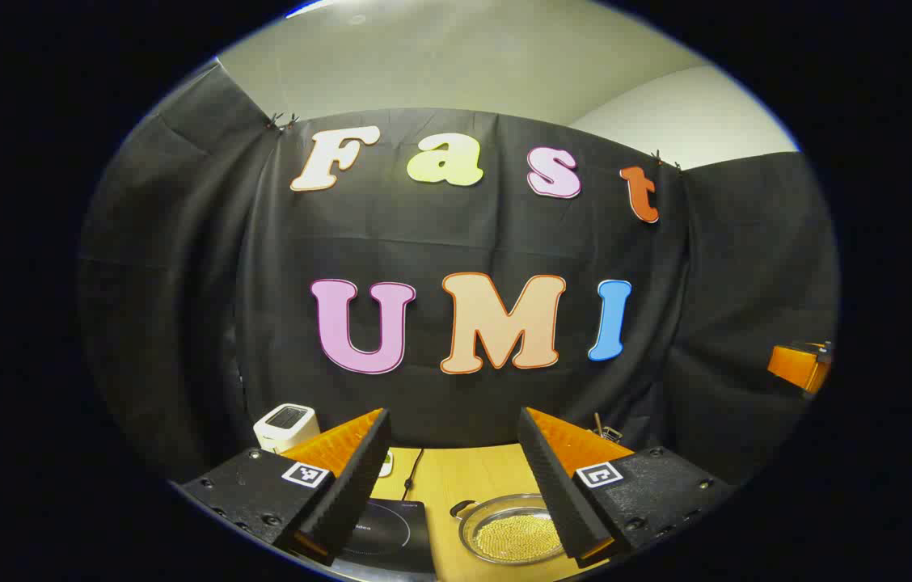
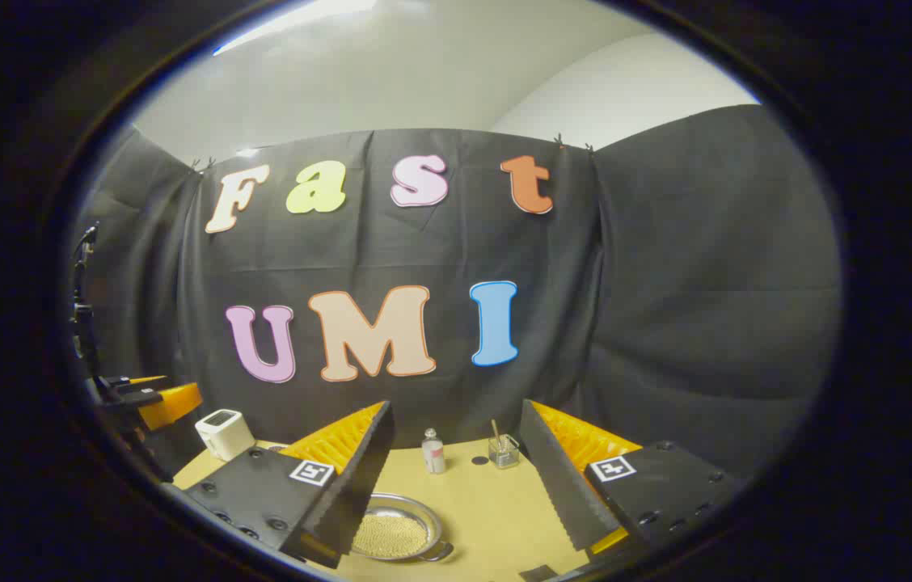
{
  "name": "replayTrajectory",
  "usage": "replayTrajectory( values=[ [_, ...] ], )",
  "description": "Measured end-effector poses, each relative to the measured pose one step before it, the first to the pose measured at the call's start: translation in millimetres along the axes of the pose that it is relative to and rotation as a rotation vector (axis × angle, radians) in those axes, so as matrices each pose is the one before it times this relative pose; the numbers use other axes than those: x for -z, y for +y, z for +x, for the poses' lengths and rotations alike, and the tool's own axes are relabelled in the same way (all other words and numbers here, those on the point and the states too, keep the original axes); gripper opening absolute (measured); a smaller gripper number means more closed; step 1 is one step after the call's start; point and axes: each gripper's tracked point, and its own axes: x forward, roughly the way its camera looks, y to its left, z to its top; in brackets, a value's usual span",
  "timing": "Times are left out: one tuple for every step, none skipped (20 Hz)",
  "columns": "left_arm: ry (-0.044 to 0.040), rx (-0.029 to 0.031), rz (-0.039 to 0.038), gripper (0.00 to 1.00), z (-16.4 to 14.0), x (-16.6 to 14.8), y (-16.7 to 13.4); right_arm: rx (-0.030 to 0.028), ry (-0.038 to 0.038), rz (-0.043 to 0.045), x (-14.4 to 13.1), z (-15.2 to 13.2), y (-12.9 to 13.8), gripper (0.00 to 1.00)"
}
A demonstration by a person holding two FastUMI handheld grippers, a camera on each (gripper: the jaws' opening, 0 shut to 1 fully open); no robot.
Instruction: First push the handle of the pot to place it horizontally, then grasp the pot with both hands and set it on the induction cooktop.
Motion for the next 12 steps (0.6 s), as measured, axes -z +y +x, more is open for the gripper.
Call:
replayTrajectory(
  values=[
    [0.00348,0.00075,-0.00042,0.92,0.71,1.42,0.42,-0.00121,0.00049,-0.00206,-0.52,0.27,1.73,0.93],
    [0.00364,0.00149,0.00032,0.92,0.04,1.60,-0.16,0.00029,-0.00014,-0.00162,-0.11,0.42,1.14,0.93],
    [0.00562,0.00028,0.00241,0.92,-0.03,2.03,0.28,-0.00171,0.00265,-0.00218,0.99,-0.09,1.70,0.93],
    [0.00514,0.00088,0.00370,0.95,-0.51,1.60,0.52,-0.00044,0.00209,-0.00097,0.95,-0.66,0.89,0.93],
    [0.00376,-0.00039,0.00104,0.95,1.03,1.35,0.20,-0.00182,0.00184,-0.00248,-0.03,0.43,1.39,0.93],
    [0.00284,0.00139,-0.00291,0.95,0.06,1.05,-0.50,-0.00213,0.00275,-0.00461,0.79,-0.19,1.59,0.93],
    [0.00337,0.00198,-0.00610,0.95,-1.11,0.88,-0.70,-0.00034,0.00208,-0.00713,0.45,-1.32,0.49,0.93],
    [0.00255,0.00411,-0.00436,0.95,-0.53,0.47,-0.56,0.00378,-0.00100,-0.00694,-0.56,-1.50,-1.22,0.93],
    [-0.00094,0.00041,-0.00020,0.95,-1.39,0.66,0.26,0.00421,-0.00170,-0.00470,0.00,-0.24,-0.80,0.93],
    [-0.00257,-0.00073,0.00463,0.92,-0.63,-1.61,1.80,0.00272,0.00099,-0.00103,0.78,-1.93,0.82,0.93],
    [-0.00129,-0.00167,0.00762,0.95,-0.04,-0.97,2.41,0.00063,0.00321,0.00276,0.86,-1.41,1.44,0.93],
    [-0.00107,-0.00042,0.00726,0.92,-1.59,0.06,1.10,-0.00030,0.00441,0.00447,1.64,-1.59,1.25,0.93]
  ],
)
